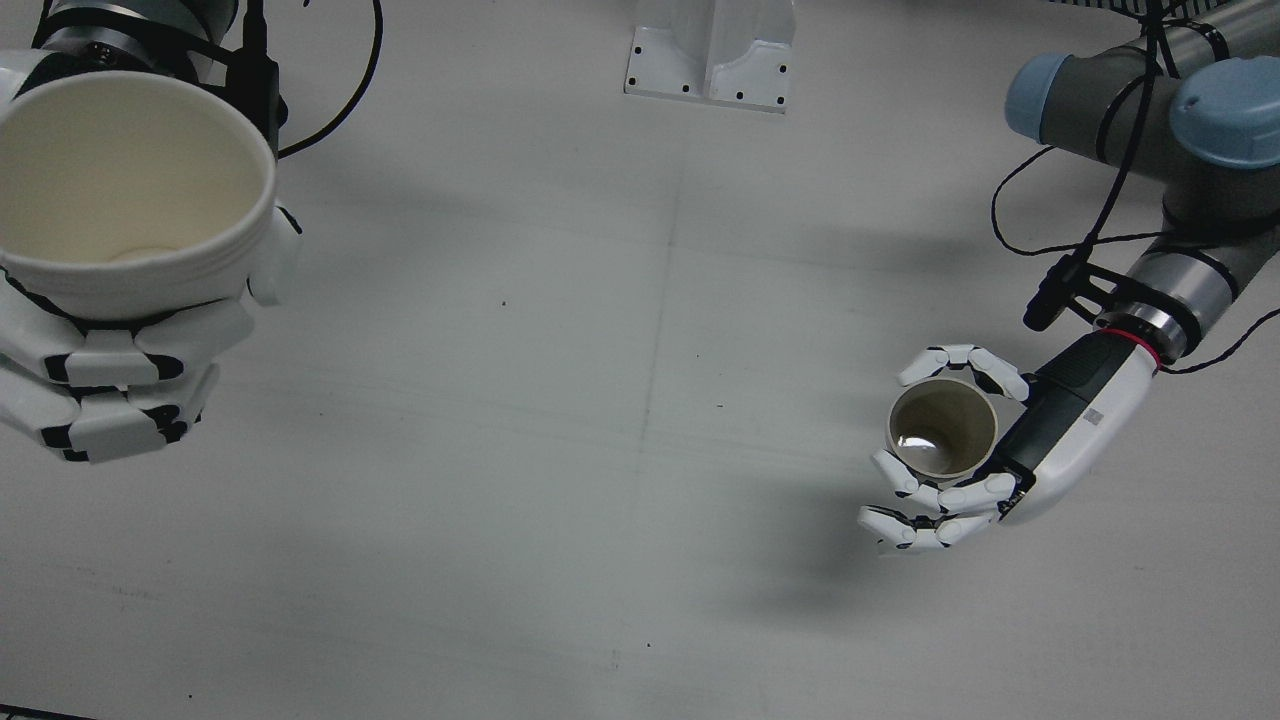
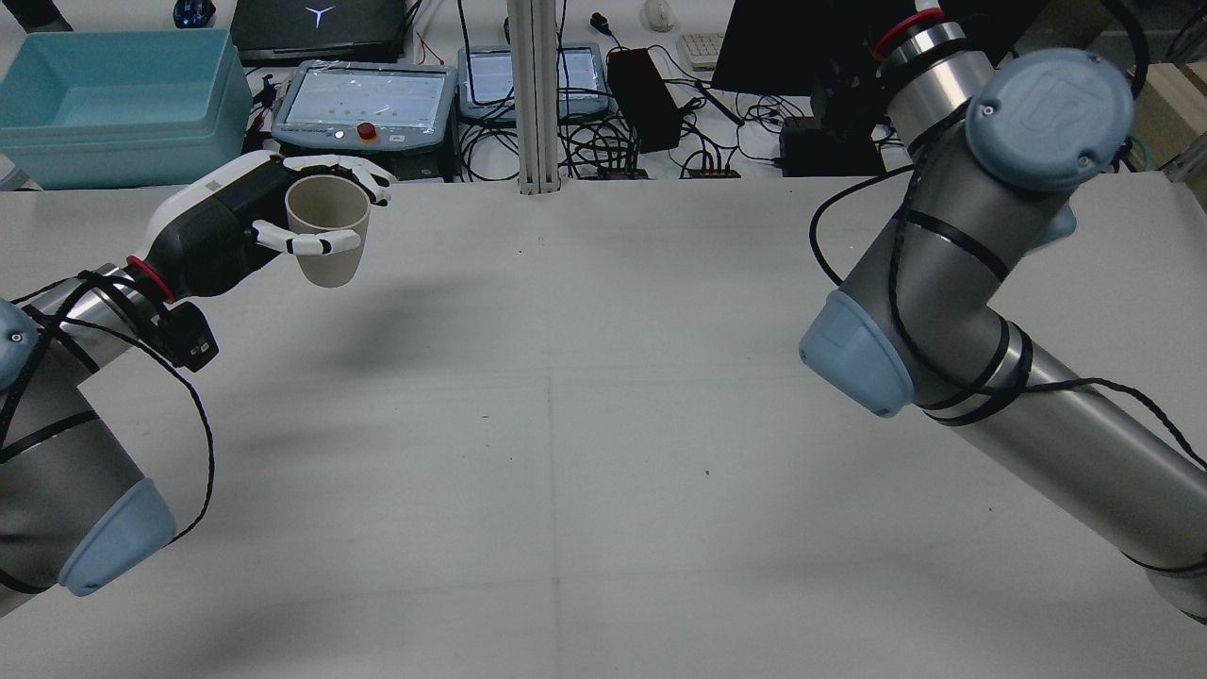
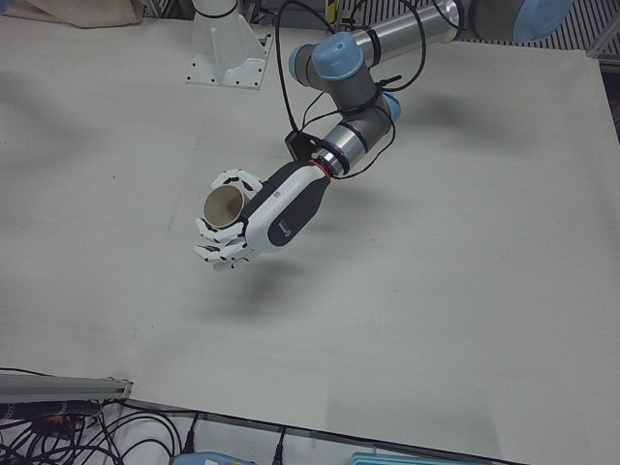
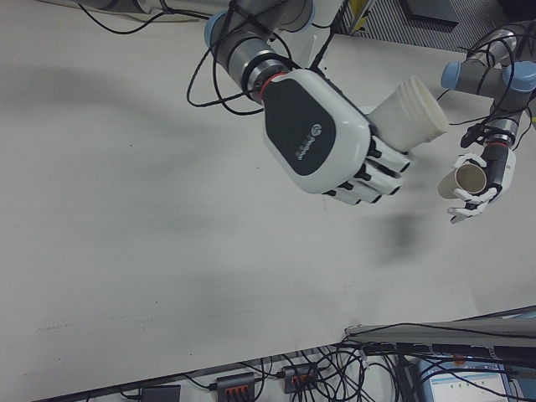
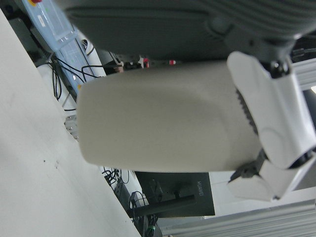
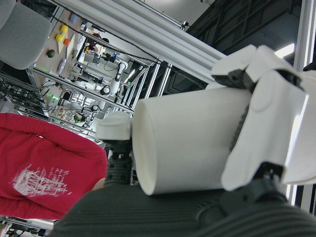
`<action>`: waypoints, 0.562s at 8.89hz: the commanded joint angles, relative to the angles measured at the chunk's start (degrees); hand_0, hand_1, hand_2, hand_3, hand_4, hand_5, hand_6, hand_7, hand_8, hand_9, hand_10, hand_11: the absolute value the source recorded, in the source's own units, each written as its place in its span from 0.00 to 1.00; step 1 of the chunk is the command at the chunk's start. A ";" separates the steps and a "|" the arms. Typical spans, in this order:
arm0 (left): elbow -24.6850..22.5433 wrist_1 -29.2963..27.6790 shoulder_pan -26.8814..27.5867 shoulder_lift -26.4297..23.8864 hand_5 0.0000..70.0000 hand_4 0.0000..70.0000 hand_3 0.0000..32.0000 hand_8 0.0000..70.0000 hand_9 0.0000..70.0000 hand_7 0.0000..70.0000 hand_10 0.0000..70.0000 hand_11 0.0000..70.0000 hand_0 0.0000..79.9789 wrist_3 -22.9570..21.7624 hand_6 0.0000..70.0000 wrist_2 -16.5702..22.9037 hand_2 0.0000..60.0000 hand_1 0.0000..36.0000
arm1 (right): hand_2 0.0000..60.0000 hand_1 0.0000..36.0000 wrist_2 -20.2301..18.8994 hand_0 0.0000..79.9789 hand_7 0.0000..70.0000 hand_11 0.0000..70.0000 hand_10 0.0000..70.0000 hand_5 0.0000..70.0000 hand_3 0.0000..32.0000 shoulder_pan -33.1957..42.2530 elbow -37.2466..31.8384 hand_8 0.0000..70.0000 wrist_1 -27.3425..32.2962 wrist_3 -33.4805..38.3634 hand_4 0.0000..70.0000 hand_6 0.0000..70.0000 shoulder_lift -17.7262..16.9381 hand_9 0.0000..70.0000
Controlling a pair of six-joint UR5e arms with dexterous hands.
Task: Pour water
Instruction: 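Move the right hand's cup over the left hand's cup and tilt it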
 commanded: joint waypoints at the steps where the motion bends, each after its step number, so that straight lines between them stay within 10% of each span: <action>1: -0.50 2.09 2.38 -4.07 1.00 0.57 0.00 0.30 0.46 0.51 0.17 0.26 0.53 2.46 0.22 1.14 1.00 1.00 | 1.00 1.00 -2.74 0.76 1.00 1.00 0.84 1.00 0.00 -1.81 -4.33 0.84 -4.06 -13.32 1.00 1.00 11.94 1.00; 5: -0.24 2.09 1.68 -4.52 1.00 0.59 0.00 0.31 0.48 0.51 0.16 0.26 0.51 1.58 0.23 1.22 1.00 1.00 | 1.00 1.00 -4.16 0.78 1.00 1.00 0.76 1.00 0.00 -11.63 -4.34 0.74 -12.15 -29.40 1.00 0.92 15.75 1.00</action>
